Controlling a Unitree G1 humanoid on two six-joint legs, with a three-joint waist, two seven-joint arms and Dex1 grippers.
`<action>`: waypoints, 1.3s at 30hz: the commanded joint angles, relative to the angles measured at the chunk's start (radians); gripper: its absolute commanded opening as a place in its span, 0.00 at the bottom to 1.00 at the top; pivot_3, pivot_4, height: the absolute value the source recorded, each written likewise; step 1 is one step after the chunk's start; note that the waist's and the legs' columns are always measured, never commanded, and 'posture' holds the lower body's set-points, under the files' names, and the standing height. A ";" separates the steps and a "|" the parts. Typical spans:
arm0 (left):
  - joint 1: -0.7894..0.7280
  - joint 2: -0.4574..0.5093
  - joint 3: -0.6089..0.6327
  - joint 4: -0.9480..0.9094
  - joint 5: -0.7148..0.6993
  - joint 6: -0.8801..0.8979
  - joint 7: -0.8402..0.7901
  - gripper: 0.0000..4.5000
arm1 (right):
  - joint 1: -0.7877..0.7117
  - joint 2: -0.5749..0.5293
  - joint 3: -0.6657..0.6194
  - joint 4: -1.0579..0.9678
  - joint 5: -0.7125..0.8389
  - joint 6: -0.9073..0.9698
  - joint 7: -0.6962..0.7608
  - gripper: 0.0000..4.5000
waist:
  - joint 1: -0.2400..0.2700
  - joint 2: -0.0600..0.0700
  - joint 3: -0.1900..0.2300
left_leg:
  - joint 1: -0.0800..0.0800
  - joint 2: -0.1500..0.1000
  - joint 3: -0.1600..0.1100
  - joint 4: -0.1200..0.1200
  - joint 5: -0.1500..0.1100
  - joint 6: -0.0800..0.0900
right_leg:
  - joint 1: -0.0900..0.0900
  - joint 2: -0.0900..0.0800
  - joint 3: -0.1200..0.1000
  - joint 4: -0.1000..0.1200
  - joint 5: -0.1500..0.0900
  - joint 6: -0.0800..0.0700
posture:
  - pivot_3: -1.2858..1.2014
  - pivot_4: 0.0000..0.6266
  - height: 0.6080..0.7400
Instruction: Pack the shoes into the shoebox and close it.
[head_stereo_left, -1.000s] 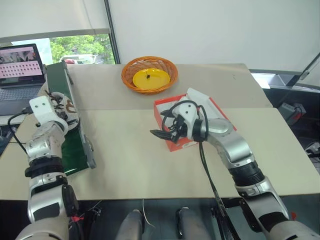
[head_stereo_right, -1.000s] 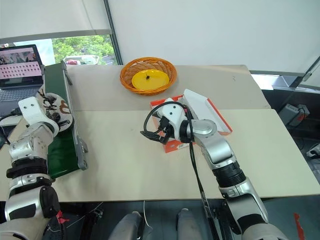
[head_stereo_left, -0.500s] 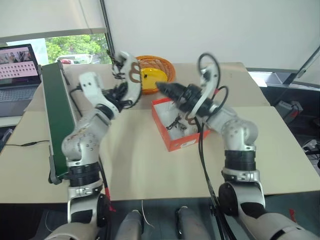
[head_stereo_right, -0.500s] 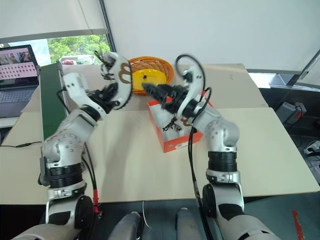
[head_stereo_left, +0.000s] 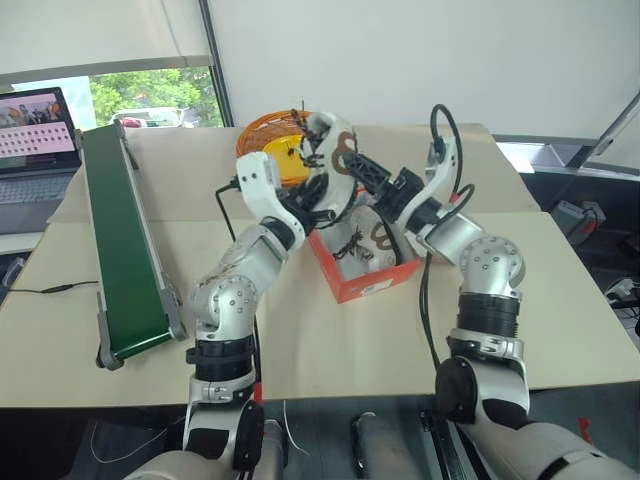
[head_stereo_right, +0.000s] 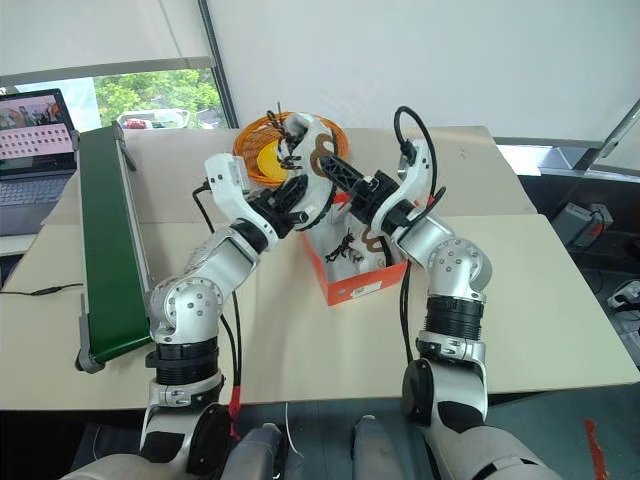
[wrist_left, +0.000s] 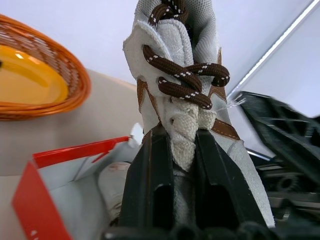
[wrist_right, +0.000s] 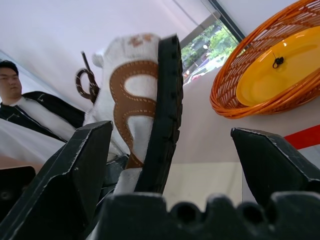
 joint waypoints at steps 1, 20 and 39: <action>-0.013 -0.029 -0.026 -0.047 -0.015 -0.015 -0.001 0.02 | -0.011 -0.010 0.013 -0.031 0.020 -0.001 -0.002 1.00 | 0.000 0.000 0.000 | 0.000 0.000 0.000 0.000 0.000 0.000 | 0.000 0.000 0.000 0.000 0.000 0.000 | 0.52 0.24 1.00; 0.056 0.046 0.068 -0.136 -0.168 0.181 0.018 0.61 | 0.009 -0.025 0.051 -0.049 0.009 -0.030 0.009 0.09 | 0.002 0.000 0.000 | -0.001 0.000 0.000 0.000 0.000 0.001 | 0.000 0.000 0.000 -0.003 0.000 0.000 | 0.52 0.24 1.00; 0.162 0.291 0.197 -0.234 -0.255 0.263 0.053 0.69 | -0.166 -0.265 0.357 0.583 -0.480 -0.419 0.327 0.09 | 0.004 0.000 0.000 | -0.001 0.001 0.001 -0.001 -0.001 0.001 | 0.001 0.000 0.000 -0.005 0.000 0.000 | 0.52 0.24 1.00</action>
